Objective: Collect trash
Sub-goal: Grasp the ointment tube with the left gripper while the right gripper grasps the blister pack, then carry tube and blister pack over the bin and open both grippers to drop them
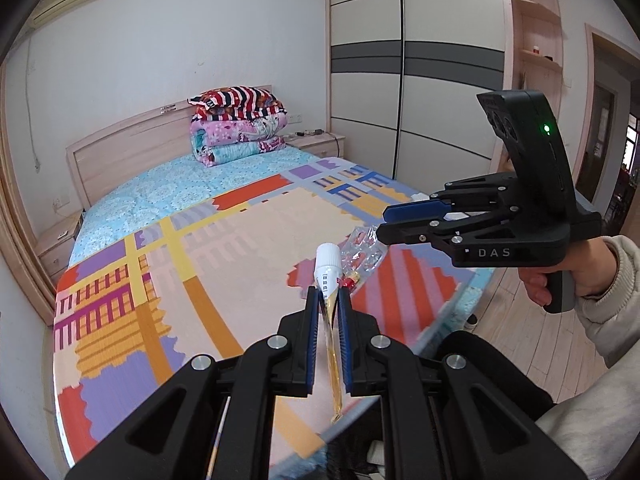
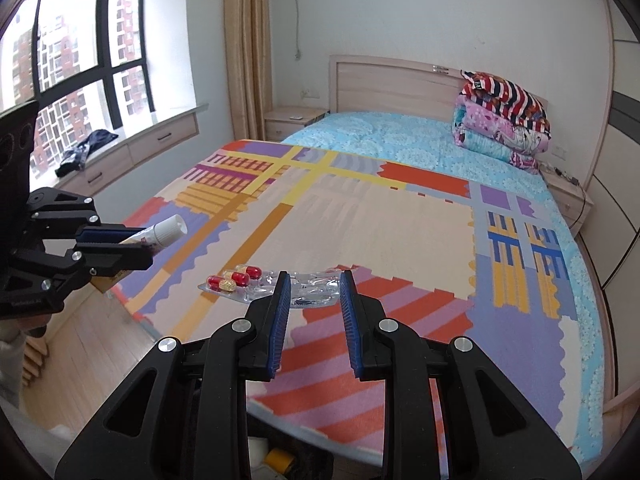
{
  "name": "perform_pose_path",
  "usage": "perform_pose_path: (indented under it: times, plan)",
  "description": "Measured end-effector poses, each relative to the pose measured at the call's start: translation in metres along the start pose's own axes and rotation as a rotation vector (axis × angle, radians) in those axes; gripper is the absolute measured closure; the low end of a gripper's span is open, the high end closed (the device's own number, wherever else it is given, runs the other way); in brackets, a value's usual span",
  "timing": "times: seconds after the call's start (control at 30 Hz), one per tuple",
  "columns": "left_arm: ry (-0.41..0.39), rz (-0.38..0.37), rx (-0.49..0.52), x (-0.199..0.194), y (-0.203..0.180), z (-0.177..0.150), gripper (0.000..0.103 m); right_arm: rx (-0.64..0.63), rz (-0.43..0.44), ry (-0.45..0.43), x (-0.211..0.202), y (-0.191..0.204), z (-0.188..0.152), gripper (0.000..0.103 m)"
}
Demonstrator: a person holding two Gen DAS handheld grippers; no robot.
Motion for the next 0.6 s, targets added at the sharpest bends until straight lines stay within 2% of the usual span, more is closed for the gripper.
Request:
perform_pose_path:
  times: [0.37,0.6]
  plan:
    - [-0.003,-0.056,-0.1,-0.004,-0.032,-0.032,0.094,0.015,0.042,0.033,-0.03,0.016,-0.054,0.077]
    - [0.069,-0.116,-0.129,0.012,-0.057,-0.071,0.094,0.04,0.078,0.107,-0.03,0.026,-0.101,0.077]
Point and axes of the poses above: each gripper's, at about its wrist camera, not at the fingertips, and x roughly the way its jaws point, y to its left, z to its top, the point moved 10 cm from there along x, roughly the way its jaws point, and after that the axes turned 2 degrees about x, right-handed, at the moved point
